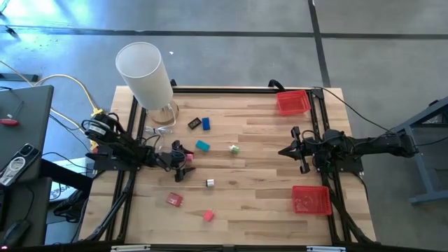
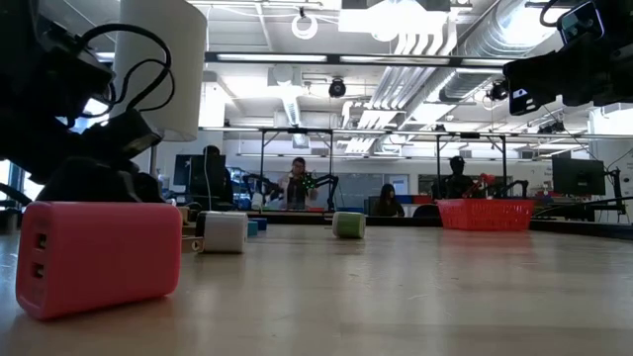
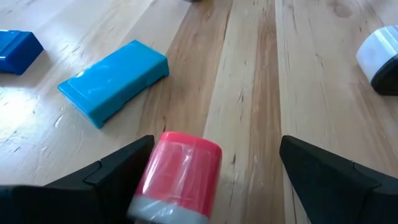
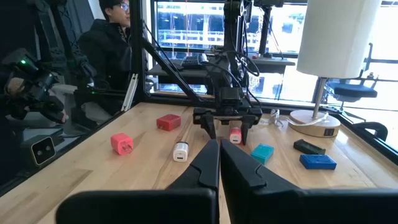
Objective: Pick & Place Office items
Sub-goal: Put the pink white charger adapter into the top red basket
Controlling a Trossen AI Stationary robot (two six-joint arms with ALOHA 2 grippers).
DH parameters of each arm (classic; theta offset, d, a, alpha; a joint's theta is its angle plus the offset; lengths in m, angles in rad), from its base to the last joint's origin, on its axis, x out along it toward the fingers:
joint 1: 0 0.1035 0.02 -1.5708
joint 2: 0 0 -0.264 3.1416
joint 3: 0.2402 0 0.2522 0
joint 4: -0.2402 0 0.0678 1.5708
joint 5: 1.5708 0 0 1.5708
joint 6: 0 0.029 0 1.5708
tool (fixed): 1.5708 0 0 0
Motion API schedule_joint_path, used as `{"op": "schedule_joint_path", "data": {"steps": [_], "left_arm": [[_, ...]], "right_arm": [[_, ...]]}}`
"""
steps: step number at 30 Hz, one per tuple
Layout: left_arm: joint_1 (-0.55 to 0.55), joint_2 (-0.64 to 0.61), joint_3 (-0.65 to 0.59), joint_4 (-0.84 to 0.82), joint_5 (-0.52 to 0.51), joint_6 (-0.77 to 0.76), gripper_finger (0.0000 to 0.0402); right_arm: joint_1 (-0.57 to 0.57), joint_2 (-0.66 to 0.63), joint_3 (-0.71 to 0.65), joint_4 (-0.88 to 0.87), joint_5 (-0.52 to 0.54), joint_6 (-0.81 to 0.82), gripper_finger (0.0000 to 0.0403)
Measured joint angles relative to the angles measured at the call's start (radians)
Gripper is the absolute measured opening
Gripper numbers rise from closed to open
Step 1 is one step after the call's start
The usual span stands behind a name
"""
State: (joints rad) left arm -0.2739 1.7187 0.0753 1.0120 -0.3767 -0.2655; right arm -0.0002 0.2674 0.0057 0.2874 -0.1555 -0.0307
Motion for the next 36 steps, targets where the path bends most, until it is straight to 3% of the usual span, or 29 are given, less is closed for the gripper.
{"op": "schedule_joint_path", "data": {"steps": [6,28,36], "left_arm": [[-0.004,0.0,0.0,-0.011,0.004,0.003,0.0324],[-0.005,0.002,0.001,-0.012,0.02,0.019,0.0141],[-0.006,0.003,0.0,0.002,-0.001,0.034,0.0128]], "right_arm": [[0.0,0.0,0.0,0.0,0.0,0.0,0.0003],[0.0,0.0,0.0,0.0,0.0,0.0,0.0002],[0.0,0.0,0.0,0.0,-0.004,0.025,0.0002]]}}
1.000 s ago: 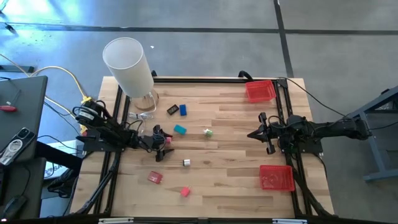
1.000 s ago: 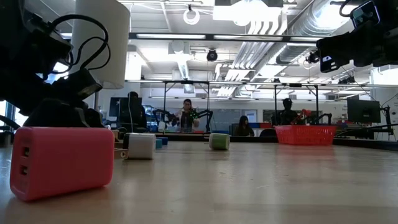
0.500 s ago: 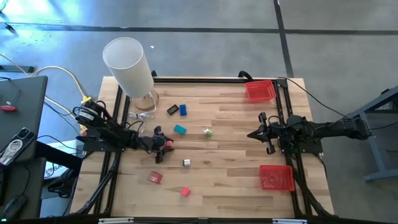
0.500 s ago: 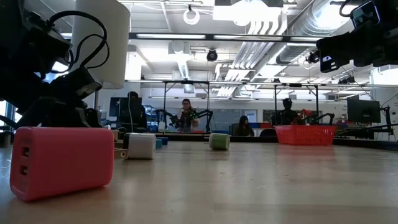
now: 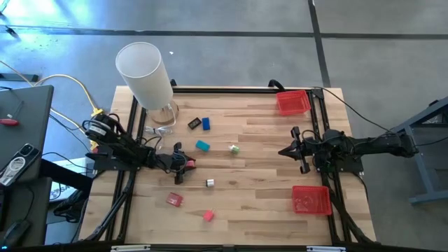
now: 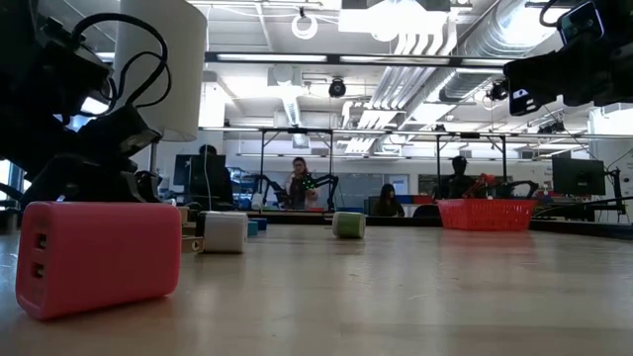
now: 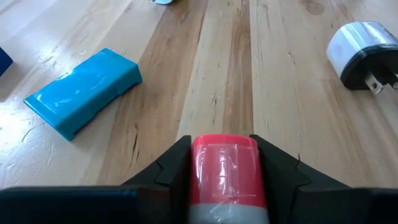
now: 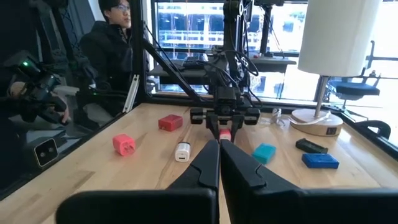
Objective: Pick & Place Office items
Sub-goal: Put the pink white charger adapter into the top red basket
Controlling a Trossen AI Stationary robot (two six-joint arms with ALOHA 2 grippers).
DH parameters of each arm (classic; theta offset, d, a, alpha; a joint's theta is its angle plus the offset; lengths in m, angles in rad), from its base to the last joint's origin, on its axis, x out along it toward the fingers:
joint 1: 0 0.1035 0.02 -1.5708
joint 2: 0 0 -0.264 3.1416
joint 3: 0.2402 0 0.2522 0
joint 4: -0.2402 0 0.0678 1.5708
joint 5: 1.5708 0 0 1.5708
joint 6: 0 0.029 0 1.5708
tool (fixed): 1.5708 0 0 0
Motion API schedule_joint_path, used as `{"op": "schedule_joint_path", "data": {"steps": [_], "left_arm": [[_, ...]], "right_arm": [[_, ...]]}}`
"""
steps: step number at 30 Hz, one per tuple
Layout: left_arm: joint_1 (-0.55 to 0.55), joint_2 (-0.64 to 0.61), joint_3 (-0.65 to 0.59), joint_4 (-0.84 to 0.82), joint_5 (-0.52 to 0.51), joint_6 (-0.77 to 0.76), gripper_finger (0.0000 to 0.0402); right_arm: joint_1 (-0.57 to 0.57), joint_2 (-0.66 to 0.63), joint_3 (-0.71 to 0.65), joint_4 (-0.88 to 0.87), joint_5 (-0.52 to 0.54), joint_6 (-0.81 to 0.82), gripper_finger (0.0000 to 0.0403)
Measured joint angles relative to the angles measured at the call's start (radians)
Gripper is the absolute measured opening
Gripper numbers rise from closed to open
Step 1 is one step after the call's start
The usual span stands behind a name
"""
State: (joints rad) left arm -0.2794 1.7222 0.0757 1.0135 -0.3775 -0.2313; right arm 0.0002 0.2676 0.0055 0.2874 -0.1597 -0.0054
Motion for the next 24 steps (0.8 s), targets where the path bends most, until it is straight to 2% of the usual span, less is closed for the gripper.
{"op": "schedule_joint_path", "data": {"steps": [6,11,15,19,24], "left_arm": [[-0.016,0.001,0.001,0.02,-0.05,0.063,0.0129],[-0.042,0.001,0.012,0.021,-0.133,0.118,0.0128],[-0.064,0.001,0.027,0.017,-0.183,0.153,0.0128],[-0.071,0.001,0.032,0.017,-0.197,0.147,0.0128],[-0.071,0.0,0.033,0.016,-0.194,0.097,0.0128]], "right_arm": [[0.0,0.0,0.0,0.01,-0.05,0.104,0.0002],[0.0,0.0,0.0,0.015,0.04,0.27,0.0002],[0.0,0.0,0.0,0.002,0.056,0.3,0.0007],[0.0,0.003,0.0,0.003,0.089,0.347,0.0038],[0.0,0.049,0.0,0.013,0.122,0.402,0.0109]]}}
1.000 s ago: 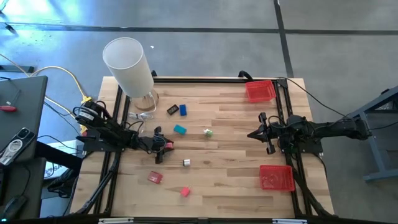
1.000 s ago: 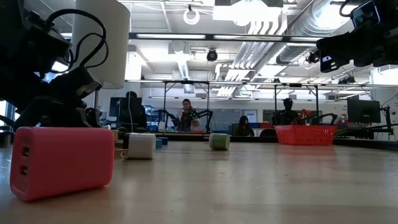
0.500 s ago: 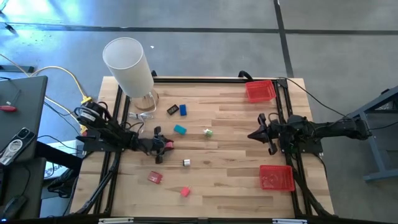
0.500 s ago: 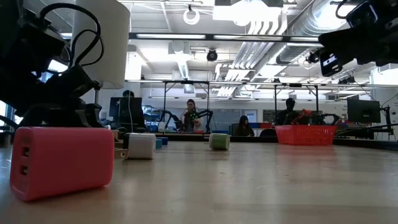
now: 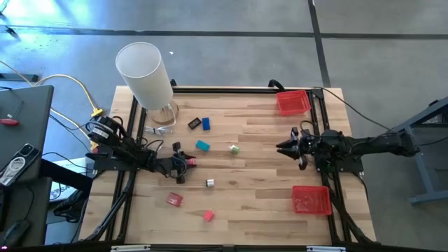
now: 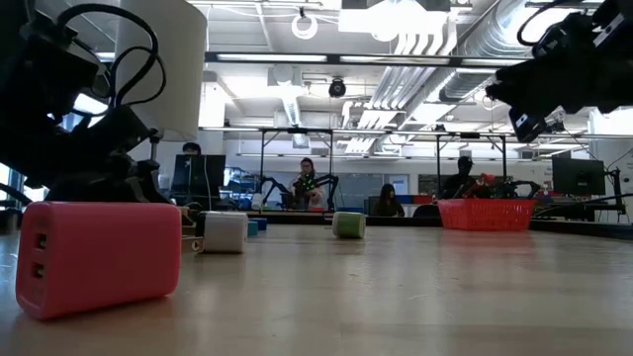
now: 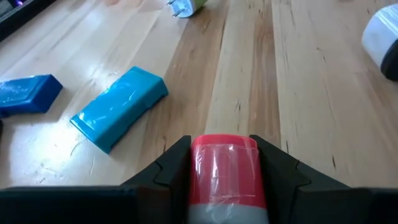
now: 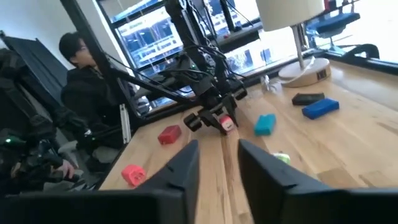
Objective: Pick & Place Office items
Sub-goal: Put the pink white charger adapter into the top red basket
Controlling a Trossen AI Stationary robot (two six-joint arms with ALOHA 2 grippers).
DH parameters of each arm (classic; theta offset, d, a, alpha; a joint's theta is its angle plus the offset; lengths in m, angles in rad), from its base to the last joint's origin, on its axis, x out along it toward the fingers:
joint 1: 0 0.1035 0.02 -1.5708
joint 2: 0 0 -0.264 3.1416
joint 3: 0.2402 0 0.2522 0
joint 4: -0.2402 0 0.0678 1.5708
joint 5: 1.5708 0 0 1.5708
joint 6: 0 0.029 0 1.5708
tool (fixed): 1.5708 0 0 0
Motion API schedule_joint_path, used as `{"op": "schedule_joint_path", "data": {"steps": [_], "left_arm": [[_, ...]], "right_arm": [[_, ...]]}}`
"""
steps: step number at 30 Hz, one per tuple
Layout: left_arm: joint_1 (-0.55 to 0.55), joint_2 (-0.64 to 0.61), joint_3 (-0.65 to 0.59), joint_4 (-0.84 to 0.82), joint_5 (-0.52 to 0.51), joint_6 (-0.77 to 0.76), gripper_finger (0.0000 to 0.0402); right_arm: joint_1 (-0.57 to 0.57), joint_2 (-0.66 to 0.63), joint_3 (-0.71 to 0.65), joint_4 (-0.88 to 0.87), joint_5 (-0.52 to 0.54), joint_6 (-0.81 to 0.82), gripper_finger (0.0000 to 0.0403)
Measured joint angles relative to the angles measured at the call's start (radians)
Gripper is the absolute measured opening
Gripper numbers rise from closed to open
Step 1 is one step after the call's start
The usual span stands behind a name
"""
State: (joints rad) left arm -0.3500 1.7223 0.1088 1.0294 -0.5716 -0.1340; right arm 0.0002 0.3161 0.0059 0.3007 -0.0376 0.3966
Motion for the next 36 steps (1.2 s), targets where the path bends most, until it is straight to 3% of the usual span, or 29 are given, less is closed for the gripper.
{"op": "schedule_joint_path", "data": {"steps": [7,13,17,29,36], "left_arm": [[0.002,-0.033,0.012,-0.011,-0.006,0.038,0.0128],[0.004,-0.053,0.027,-0.016,-0.042,0.096,0.0128],[0.01,-0.077,0.034,-0.012,-0.069,0.152,0.0128],[0.033,-0.218,0.048,0.05,-0.275,0.296,0.0128],[0.072,-0.355,0.077,0.102,-0.237,0.509,0.0128]], "right_arm": [[0.0,0.046,0.0,0.042,0.005,0.049,0.02],[0.0,0.098,0.0,0.066,0.007,0.056,0.0241],[0.0,0.129,0.0,0.097,0.009,0.055,0.0247],[0.0,0.176,0.0,0.155,0.01,0.053,0.0248],[0.0,0.208,0.0,0.161,0.072,0.171,0.0248]]}}
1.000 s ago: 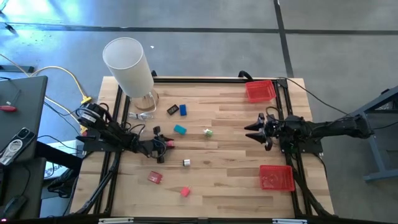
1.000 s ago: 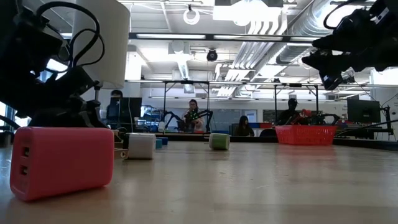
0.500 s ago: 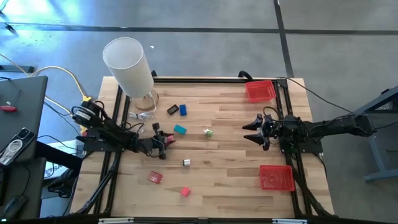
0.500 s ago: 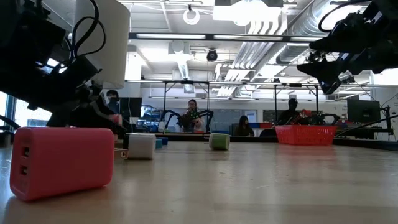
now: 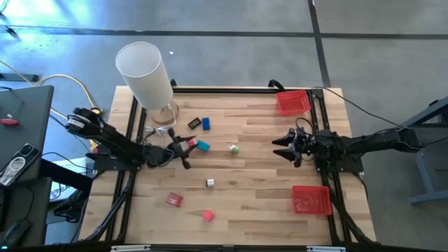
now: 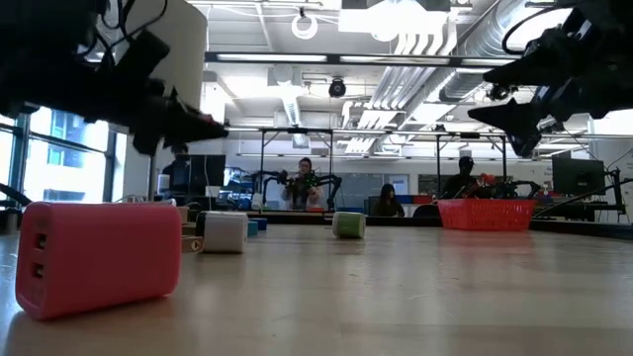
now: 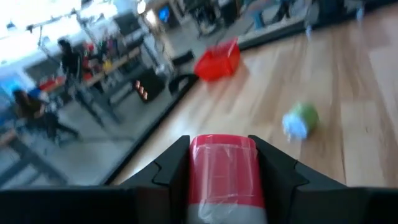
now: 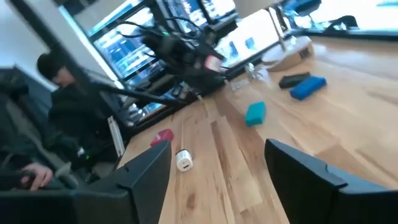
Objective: Pick & Place Office items
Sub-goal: Put the pink white charger adapter into the top red basket
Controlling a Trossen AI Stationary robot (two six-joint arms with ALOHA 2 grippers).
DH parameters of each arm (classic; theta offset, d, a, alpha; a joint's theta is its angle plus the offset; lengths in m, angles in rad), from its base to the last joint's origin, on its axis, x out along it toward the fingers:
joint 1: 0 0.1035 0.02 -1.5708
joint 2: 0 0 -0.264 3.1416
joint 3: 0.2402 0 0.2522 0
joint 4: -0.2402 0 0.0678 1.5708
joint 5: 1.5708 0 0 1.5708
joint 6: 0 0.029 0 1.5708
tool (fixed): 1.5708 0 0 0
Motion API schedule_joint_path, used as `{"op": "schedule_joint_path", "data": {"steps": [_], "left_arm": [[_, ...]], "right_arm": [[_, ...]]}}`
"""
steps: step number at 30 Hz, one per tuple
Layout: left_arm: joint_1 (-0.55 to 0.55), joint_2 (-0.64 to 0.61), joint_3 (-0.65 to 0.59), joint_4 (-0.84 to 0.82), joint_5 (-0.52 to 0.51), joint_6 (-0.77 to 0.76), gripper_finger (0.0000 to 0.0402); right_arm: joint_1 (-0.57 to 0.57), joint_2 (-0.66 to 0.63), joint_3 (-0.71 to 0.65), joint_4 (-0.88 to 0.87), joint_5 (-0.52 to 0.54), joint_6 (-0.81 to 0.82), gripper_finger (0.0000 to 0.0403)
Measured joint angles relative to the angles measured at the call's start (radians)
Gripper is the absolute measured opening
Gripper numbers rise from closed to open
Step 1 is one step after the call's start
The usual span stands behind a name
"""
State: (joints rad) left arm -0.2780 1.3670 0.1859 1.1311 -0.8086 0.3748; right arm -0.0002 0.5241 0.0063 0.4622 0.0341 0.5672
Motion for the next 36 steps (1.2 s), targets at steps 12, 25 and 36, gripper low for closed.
{"op": "schedule_joint_path", "data": {"steps": [12,25,36], "left_arm": [[-0.011,-0.044,0.231,-0.296,0.036,0.247,0.0128],[0.061,-0.043,0.432,-0.612,0.154,0.214,0.0128],[0.075,-0.017,0.434,-0.621,0.2,0.179,0.0128]], "right_arm": [[0.0,0.131,0.0,0.134,0.028,0.095,0.0248],[0.0,0.359,0.062,0.238,0.107,0.123,0.0248],[-0.003,0.628,0.24,0.302,0.121,0.058,0.0248]]}}
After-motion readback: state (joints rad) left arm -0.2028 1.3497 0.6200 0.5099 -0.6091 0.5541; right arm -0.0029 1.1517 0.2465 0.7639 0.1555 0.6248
